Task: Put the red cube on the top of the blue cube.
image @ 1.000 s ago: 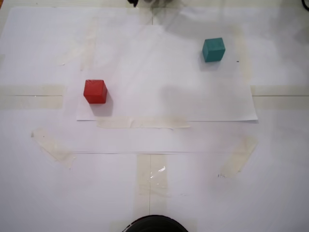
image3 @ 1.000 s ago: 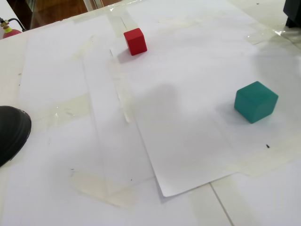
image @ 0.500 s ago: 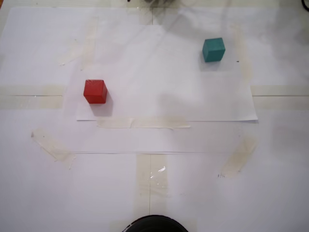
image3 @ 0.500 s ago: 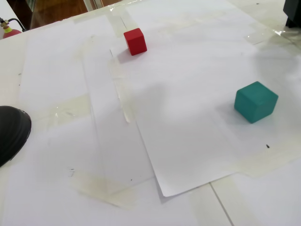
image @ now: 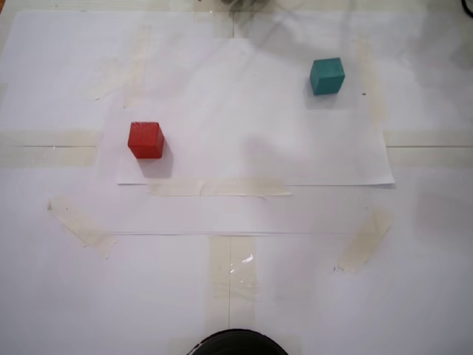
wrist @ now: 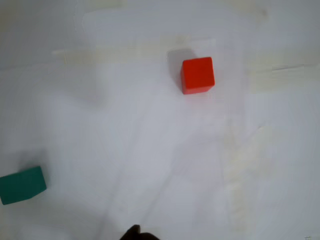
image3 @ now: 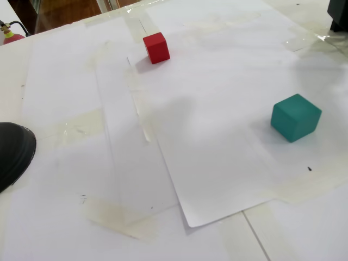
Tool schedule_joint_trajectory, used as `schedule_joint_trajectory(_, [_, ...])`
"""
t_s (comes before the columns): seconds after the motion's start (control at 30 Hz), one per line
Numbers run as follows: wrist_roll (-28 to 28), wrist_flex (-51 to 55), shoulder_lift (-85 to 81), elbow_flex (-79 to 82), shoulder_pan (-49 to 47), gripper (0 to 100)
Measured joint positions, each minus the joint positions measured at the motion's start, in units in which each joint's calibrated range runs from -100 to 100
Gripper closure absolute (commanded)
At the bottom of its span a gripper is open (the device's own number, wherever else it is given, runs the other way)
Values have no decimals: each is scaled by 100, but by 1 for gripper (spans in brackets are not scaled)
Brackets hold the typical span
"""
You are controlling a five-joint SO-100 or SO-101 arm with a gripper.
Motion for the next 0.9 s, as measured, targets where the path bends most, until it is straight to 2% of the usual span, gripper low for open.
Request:
schedule_joint_trajectory(0.5, [-107,73,477,-380,0,100])
schedule_joint_trajectory(0.9, [215,-358,1831,-1500,395,100])
